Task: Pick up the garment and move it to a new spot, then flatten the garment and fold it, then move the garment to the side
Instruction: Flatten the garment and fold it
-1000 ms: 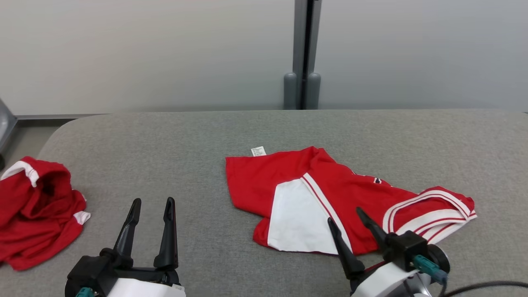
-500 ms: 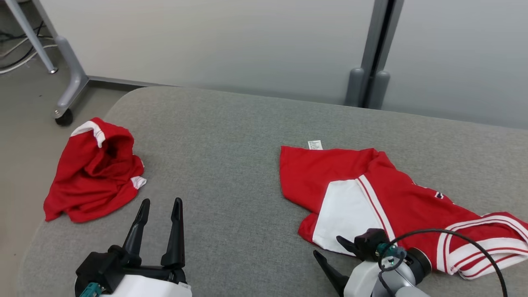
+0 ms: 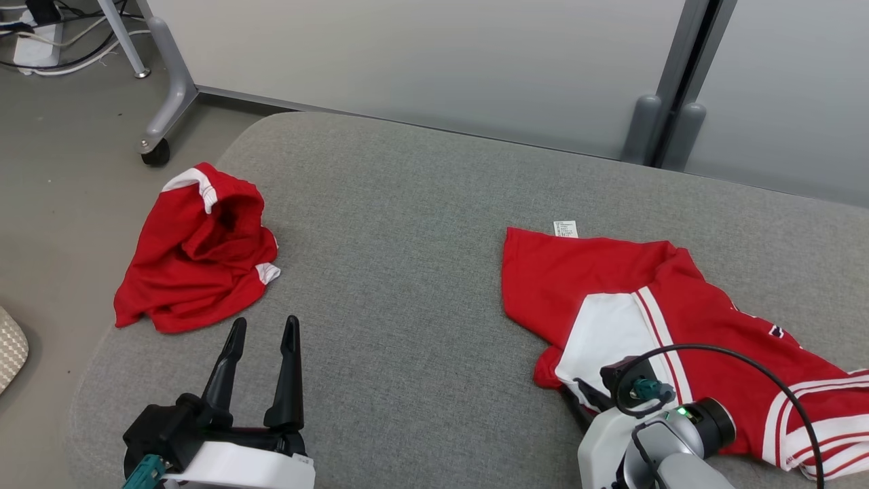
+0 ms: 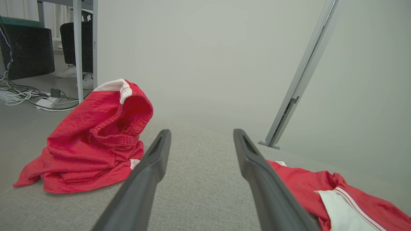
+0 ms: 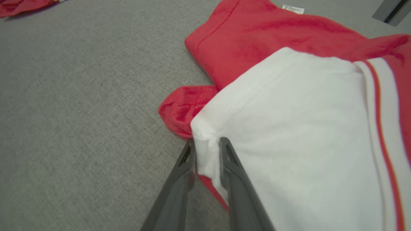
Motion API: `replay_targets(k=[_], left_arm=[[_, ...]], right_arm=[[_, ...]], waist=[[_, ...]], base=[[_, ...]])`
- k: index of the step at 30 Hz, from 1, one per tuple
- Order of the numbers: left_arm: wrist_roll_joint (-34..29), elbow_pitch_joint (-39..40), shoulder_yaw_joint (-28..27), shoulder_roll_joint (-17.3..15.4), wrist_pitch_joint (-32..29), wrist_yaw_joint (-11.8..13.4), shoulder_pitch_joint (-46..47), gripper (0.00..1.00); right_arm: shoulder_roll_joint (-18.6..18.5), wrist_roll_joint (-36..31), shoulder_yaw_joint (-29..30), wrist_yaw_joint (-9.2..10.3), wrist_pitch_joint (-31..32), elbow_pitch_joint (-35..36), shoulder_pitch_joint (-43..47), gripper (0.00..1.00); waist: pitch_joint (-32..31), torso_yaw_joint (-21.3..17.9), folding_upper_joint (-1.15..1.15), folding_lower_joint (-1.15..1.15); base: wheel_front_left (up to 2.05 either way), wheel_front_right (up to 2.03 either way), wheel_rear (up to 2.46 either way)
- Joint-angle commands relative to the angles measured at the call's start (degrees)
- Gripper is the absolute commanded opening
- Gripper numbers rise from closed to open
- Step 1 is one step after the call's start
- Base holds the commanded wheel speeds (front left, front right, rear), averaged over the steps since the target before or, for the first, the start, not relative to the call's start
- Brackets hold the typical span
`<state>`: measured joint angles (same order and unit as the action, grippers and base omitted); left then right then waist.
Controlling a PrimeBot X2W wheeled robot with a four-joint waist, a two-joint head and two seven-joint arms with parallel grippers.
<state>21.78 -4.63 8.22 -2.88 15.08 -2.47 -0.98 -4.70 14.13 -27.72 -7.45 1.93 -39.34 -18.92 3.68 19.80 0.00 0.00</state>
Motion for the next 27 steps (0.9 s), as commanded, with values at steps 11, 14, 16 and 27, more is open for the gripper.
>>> replay_targets(k=[11,14,16,27], left_arm=[[0.0,-0.4,-1.3,-0.1,0.1,-0.3,-0.5,1.00],[-0.5,-0.5,-1.6,-0.1,0.1,-0.3,-0.5,1.00],[-0.6,-0.5,-1.7,-0.1,0.1,-0.3,-0.5,1.00],[-1.2,-1.1,-1.7,-0.1,0.1,-0.7,0.7,1.00]], right_arm=[[-0.2,-0.2,1.4,-0.07,-0.4,6.1,3.0,0.00],[-1.9,1.1,-0.2,-0.07,-0.1,10.3,3.9,0.00],[-3.6,1.3,-0.6,-0.07,0.0,13.5,4.4,0.00],[-10.9,2.5,7.4,-0.04,2.4,27.3,9.4,0.00]], waist=[[-1.9,-4.6,0.00,0.00],[-2.4,-7.0,0.00,0.00],[-2.5,-8.7,0.00,0.00],[-2.3,-16.6,0.00,0.00]], base=[[0.00,0.00,0.00],[0.00,0.00,0.00],[0.00,0.00,0.00],[0.00,0.00,0.00]])
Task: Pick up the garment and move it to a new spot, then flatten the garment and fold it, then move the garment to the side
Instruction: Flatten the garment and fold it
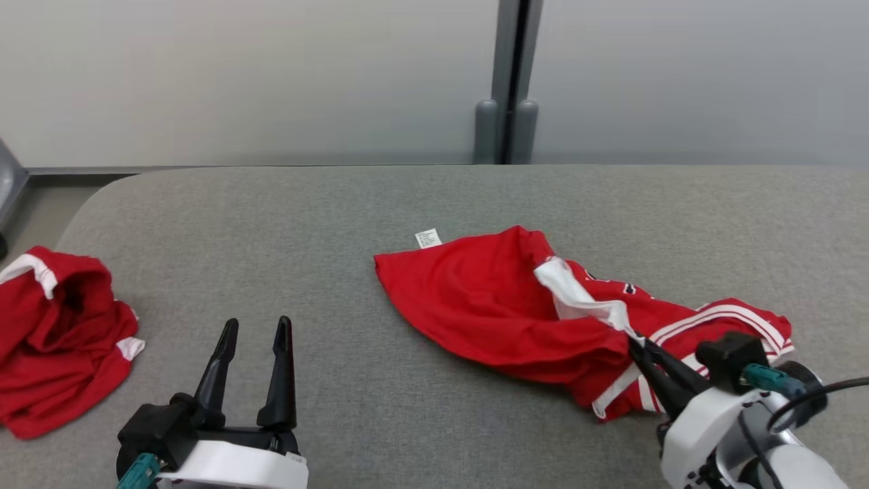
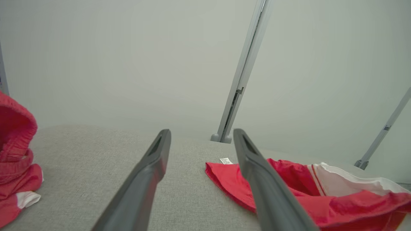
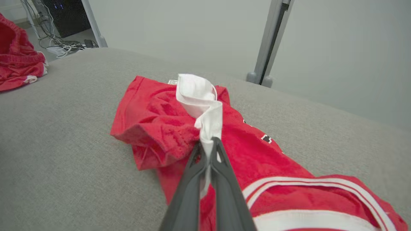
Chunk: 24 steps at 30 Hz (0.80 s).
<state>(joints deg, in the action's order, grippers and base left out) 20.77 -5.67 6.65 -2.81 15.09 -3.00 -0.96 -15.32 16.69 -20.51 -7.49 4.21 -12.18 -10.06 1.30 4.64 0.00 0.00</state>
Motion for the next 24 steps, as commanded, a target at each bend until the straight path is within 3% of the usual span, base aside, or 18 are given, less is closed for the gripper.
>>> replay_targets(k=[1,8,14,15,17,24], left_arm=[[-0.3,-0.2,-0.1,-0.1,0.1,-0.3,0.9,1.00],[-0.6,-1.5,0.5,-0.2,0.1,-0.5,1.7,1.00],[-0.5,-3.0,1.2,-0.2,0.1,-0.6,2.6,1.00],[-0.4,-3.2,1.3,-0.2,0.1,-0.7,2.7,1.00],[-0.3,-3.5,1.4,-0.2,0.1,-0.7,3.0,1.00],[-0.3,-3.4,1.0,-0.9,0.1,-0.4,3.6,1.00]], right_arm=[[-0.5,-0.1,1.6,-0.01,0.4,0.8,1.2,0.00],[-0.5,-0.4,9.9,-0.01,2.0,2.3,5.5,0.00],[0.7,0.9,9.8,-0.01,4.1,-0.5,7.8,0.00],[0.9,0.9,9.7,-0.01,3.9,-1.3,7.9,0.24],[1.6,1.0,9.3,-0.01,3.7,-2.9,7.8,1.00],[3.2,2.2,10.3,-0.01,2.9,-2.8,6.3,1.00]], waist=[[0.1,-2.1,0.00,0.00],[0.3,-4.7,0.00,0.00],[0.9,-5.2,0.00,0.00],[1.1,-5.1,0.00,0.00],[1.4,-5.1,0.00,0.00],[1.6,-4.9,0.00,0.00]], base=[[0.00,0.00,0.00],[0.00,0.00,0.00],[0.00,0.00,0.00],[0.00,0.00,0.00],[0.00,0.00,0.00],[0.00,0.00,0.00]])
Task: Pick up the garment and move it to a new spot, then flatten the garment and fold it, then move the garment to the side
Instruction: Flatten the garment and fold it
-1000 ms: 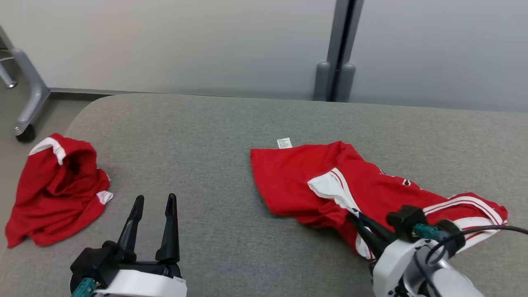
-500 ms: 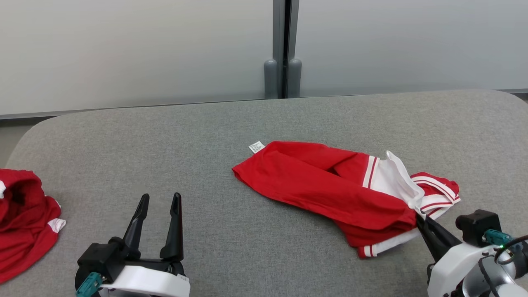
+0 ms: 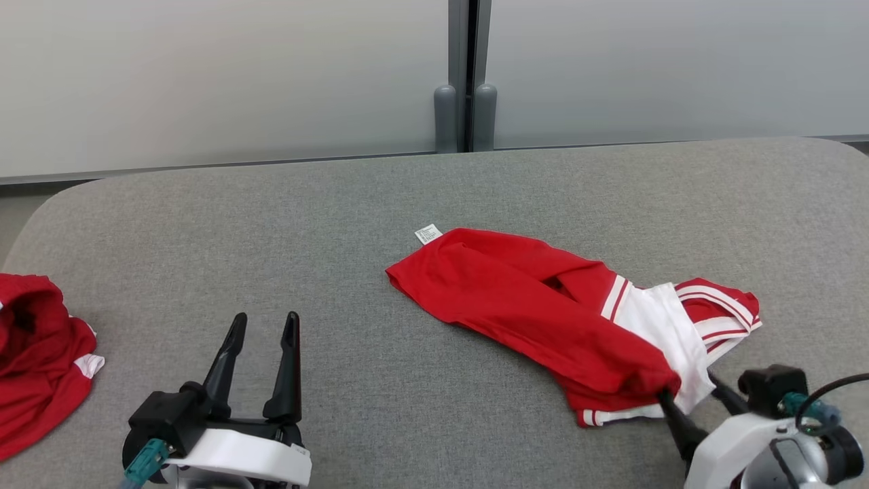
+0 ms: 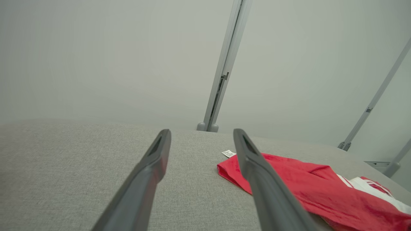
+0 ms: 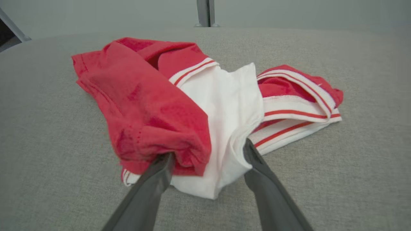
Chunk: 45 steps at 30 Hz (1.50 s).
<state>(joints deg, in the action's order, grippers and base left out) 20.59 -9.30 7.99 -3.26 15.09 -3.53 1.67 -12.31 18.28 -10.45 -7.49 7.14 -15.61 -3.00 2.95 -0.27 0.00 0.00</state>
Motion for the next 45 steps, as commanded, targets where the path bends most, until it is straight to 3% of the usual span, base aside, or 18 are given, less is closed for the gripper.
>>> replay_targets(k=[1,13,21,26,31,36,38,45], left_arm=[[-0.1,0.4,-0.6,-0.6,0.1,0.2,0.9,1.00],[0.4,3.0,-1.8,-1.9,-0.3,1.6,-0.4,1.00],[0.7,4.2,-1.1,-1.7,-0.6,2.2,-1.4,1.00],[1.3,4.8,0.2,-1.3,-1.2,2.2,-2.0,1.00],[1.6,5.1,1.0,-1.1,-1.3,2.5,-1.8,1.00],[1.8,4.8,1.5,-1.0,-1.2,2.3,-1.4,1.00],[1.9,4.7,1.5,-1.1,-1.1,2.2,-1.3,1.00],[2.1,4.7,1.6,-1.3,-1.0,2.3,-1.9,1.00]], right_arm=[[0.2,0.5,0.6,-0.01,-0.2,2.0,-1.0,1.00],[1.7,-0.5,3.9,-0.01,-5.9,14.6,-0.3,1.00],[3.4,-0.1,3.9,-0.01,-12.9,16.2,0.2,1.00],[4.3,-1.7,4.9,-0.01,-13.8,14.6,1.0,1.00],[3.5,-2.5,3.8,-0.01,-11.6,12.9,0.6,1.00],[1.5,-1.6,0.3,-0.01,-4.4,8.5,-0.2,1.00],[1.7,-1.0,-0.5,-0.01,0.1,6.0,-0.5,1.00],[3.2,-1.0,1.3,-0.01,6.6,2.3,0.1,1.00]], waist=[[-0.1,0.0,0.00,0.00],[-1.4,0.3,0.00,0.00],[-2.1,0.5,0.00,0.00],[-2.3,0.6,0.00,0.00],[-2.1,0.4,0.00,0.00],[-2.3,1.0,0.00,0.00],[-2.5,2.1,0.00,0.00],[-2.3,4.7,0.00,0.00]], base=[[0.00,0.00,0.00],[0.00,0.00,0.00],[0.00,0.00,0.00],[0.00,0.00,0.00],[0.00,0.00,0.00],[0.00,0.00,0.00],[0.00,0.00,0.00],[0.00,0.00,0.00]])
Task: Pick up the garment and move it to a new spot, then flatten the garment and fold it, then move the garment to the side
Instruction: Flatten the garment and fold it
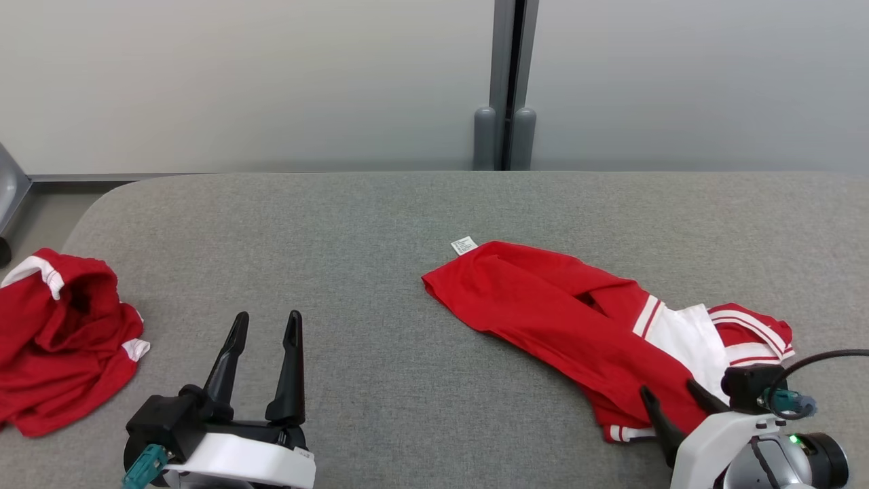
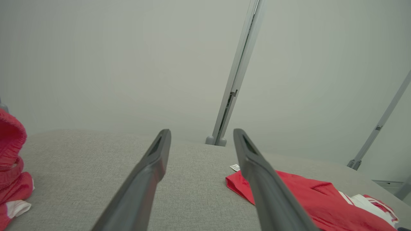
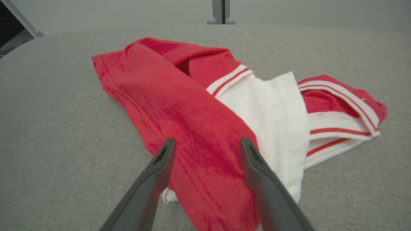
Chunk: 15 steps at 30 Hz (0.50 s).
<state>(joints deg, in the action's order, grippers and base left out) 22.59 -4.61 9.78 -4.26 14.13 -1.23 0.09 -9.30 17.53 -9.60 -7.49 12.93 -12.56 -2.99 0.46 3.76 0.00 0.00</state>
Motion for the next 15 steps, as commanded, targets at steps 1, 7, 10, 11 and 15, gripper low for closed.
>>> replay_targets(k=[1,7,10,11,15], left_arm=[[0.1,0.0,-0.2,-0.3,0.0,0.1,-0.2,1.00],[0.4,0.1,-0.2,-0.5,0.2,0.1,0.1,1.00],[0.5,-0.1,-0.2,-0.6,0.3,0.0,0.2,1.00],[0.6,-0.2,-0.2,-0.6,0.3,0.0,0.2,1.00],[0.7,-0.4,-0.2,-0.6,0.4,0.1,0.3,1.00]], right_arm=[[0.4,-0.4,0.8,-0.01,1.6,-1.2,0.3,1.00],[1.9,-2.3,2.6,-0.01,3.4,-2.1,0.5,0.00],[2.3,-3.4,3.4,-0.01,2.2,-1.3,0.3,0.00],[2.5,-3.7,3.6,-0.01,1.9,-0.8,0.3,0.00],[2.9,-3.3,3.3,-0.01,1.2,1.4,0.6,0.00]], waist=[[0.2,0.9,0.00,0.00],[0.9,2.3,0.00,0.00],[1.2,2.7,0.00,0.00],[1.2,2.8,0.00,0.00],[1.3,3.0,0.00,0.00]], base=[[0.00,0.00,0.00],[0.00,0.00,0.00],[0.00,0.00,0.00],[0.00,0.00,0.00],[0.00,0.00,0.00]])
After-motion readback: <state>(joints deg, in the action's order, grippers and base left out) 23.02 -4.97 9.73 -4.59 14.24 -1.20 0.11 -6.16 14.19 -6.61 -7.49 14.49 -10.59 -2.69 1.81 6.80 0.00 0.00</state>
